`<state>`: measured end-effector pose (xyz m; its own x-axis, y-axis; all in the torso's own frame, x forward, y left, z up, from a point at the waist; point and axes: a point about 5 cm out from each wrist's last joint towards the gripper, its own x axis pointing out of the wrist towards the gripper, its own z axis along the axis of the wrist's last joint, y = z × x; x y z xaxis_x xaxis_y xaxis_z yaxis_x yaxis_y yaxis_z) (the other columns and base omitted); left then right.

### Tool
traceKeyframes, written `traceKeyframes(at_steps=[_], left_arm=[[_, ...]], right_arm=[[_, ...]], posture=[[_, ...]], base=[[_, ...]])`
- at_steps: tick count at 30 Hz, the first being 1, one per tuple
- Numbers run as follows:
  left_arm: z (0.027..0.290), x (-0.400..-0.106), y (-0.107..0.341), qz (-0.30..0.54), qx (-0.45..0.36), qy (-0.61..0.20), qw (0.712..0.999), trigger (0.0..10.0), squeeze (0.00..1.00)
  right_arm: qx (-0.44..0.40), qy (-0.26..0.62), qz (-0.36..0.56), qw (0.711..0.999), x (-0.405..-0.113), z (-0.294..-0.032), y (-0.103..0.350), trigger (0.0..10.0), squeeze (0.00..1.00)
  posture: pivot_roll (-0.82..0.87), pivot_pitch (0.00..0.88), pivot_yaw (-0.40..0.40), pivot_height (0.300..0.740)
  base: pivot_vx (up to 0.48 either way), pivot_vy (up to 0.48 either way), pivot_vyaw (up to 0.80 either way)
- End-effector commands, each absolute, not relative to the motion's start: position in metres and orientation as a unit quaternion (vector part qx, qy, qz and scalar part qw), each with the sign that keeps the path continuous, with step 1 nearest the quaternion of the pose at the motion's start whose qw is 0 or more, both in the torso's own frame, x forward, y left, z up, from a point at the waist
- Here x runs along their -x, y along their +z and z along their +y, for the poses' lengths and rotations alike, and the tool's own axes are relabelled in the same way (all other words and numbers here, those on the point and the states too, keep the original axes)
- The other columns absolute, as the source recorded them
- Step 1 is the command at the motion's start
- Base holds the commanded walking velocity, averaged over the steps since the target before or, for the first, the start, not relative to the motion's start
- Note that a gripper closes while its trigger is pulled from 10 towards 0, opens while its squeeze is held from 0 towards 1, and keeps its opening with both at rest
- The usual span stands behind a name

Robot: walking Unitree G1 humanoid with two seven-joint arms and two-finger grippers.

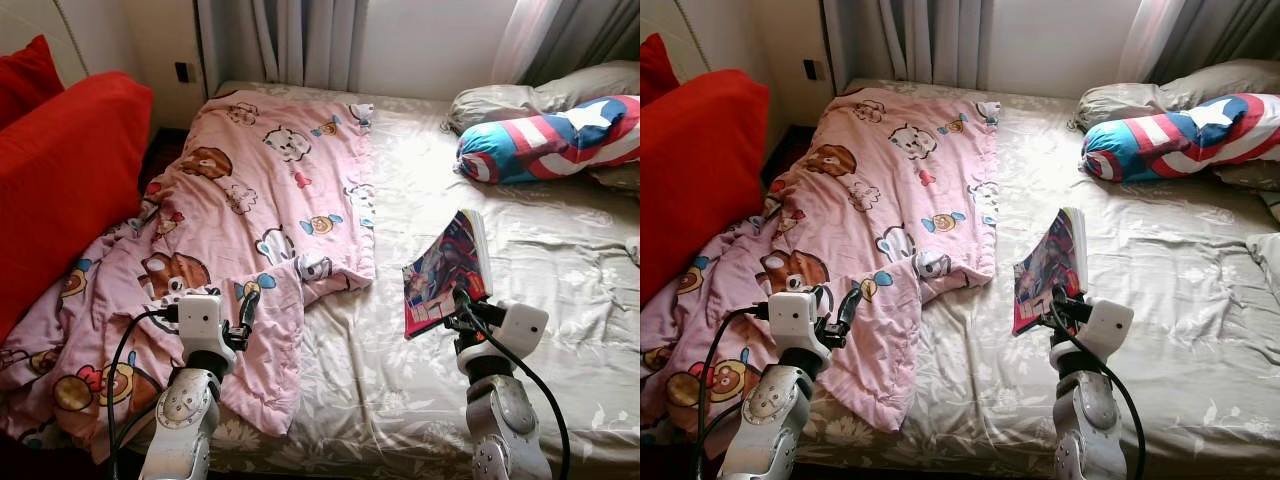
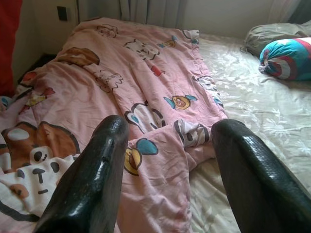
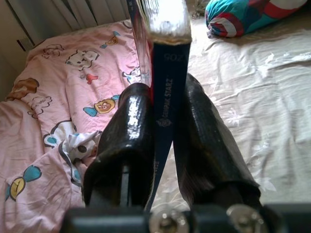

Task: Clean up the room

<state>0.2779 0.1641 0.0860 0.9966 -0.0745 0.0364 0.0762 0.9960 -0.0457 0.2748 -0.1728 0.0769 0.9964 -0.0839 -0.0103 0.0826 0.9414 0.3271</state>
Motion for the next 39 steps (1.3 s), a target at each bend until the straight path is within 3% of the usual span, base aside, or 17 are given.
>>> traceKeyframes(at_steps=[1, 9, 39], left_arm=[[0.1616, -0.2762, 0.0819, -0.009, 0.022, -0.04, 0.999, 10.0, 0.0], [0.162, -0.2757, 0.0813, -0.009, 0.022, -0.039, 0.999, 10.0, 0.0], [0.162, -0.276, 0.0816, -0.009, 0.021, -0.04, 0.999, 10.0, 0.0]], right_arm=[[-0.162, -0.052, -0.017, 0.985, -0.2752, -0.1783, 0.0804, 10.0, 0.0], [-0.166, -0.054, -0.01, 0.985, -0.276, -0.1782, 0.0784, 10.0, 0.0], [-0.16, -0.056, -0.01, 0.986, -0.276, -0.1783, 0.0778, 10.0, 0.0]], posture=[[0.06, 0.129, -0.095, 0.74], [0.06, 0.131, -0.095, 0.74], [0.05, 0.138, -0.092, 0.74]], base=[[0.0, -0.33, 0.0], [0.0, -0.33, -0.34], [0.0, -0.328, 0.0]])
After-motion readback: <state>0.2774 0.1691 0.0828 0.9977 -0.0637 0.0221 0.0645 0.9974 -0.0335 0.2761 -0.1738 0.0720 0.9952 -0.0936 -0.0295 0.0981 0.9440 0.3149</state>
